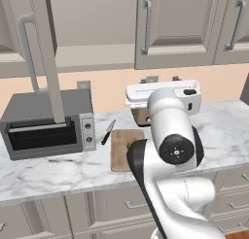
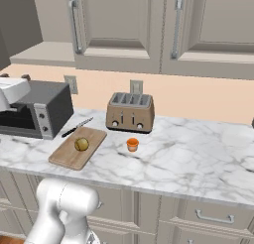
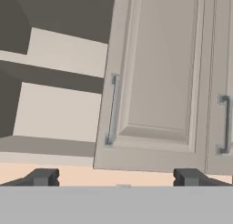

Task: Pick the bread, place it on the cutting board, pick the jam, place it on the counter, and close the cabinet.

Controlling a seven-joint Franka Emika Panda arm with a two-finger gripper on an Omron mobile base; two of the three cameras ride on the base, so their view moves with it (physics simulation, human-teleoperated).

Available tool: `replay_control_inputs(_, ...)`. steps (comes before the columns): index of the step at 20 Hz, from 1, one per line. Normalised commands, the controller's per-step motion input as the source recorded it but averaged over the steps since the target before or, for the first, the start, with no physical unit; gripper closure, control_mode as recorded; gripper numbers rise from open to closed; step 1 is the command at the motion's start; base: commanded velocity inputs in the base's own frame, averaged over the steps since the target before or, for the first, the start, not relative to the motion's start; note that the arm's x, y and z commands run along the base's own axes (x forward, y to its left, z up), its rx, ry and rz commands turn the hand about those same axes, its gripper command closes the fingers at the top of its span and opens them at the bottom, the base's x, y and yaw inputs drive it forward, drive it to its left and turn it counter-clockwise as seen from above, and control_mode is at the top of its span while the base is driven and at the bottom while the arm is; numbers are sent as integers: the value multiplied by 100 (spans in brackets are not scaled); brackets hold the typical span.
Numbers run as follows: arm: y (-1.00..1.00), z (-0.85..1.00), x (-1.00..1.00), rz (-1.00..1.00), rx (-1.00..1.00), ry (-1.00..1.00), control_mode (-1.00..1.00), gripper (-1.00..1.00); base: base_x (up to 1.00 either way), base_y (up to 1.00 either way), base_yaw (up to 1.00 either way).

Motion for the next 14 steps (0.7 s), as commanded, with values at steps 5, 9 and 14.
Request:
replay_control_inputs(5, 35, 0, -26, 0, -2, 0, -100, -100, 0, 0, 0)
replay_control_inputs(9, 39, 0, -18, 0, -1, 0, -100, -100, 0, 0, 0)
replay_control_inputs(14, 36, 0, -17, 0, -1, 0, -100, -100, 0, 0, 0)
